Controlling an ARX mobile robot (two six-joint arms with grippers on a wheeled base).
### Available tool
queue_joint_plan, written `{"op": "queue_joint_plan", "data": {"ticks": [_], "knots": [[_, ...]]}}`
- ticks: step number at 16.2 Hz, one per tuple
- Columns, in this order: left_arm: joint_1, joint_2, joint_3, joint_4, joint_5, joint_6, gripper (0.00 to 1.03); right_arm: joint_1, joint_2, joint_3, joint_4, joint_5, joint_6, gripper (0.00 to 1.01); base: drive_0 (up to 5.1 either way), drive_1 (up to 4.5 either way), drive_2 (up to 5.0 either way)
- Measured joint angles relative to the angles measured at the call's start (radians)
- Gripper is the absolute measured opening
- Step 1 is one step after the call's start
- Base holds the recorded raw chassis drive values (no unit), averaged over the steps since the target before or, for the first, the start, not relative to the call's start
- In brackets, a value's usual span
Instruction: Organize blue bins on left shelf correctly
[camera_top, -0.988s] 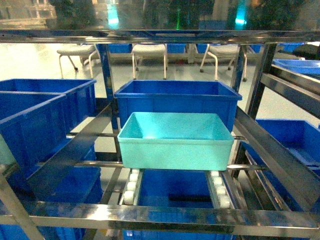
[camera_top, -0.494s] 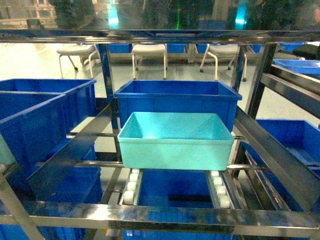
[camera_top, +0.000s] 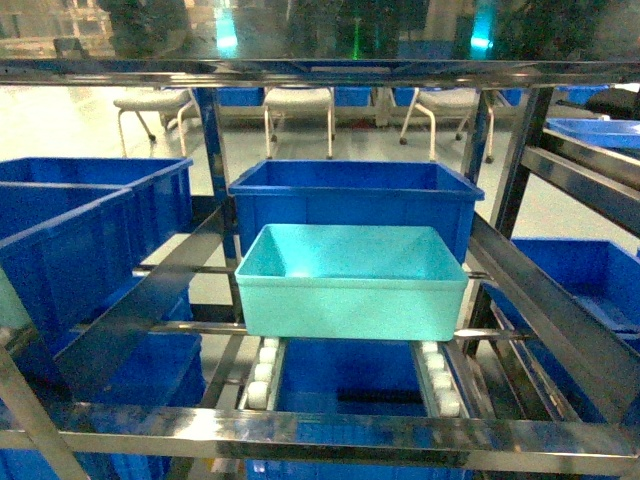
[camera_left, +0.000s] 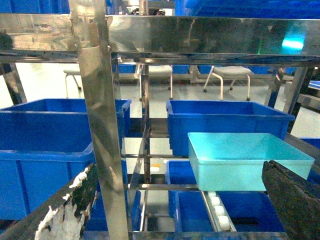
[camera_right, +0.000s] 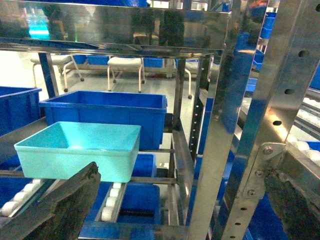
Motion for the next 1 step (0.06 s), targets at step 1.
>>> {"op": "queue_joint_plan", "data": {"ticks": [1], "knots": [[0.0, 0.0, 0.0, 0.0, 0.0, 0.0, 0.98, 0.0, 0.0, 0.0, 0.0, 0.0, 0.0, 0.98, 0.0, 0.0, 0.0]]}}
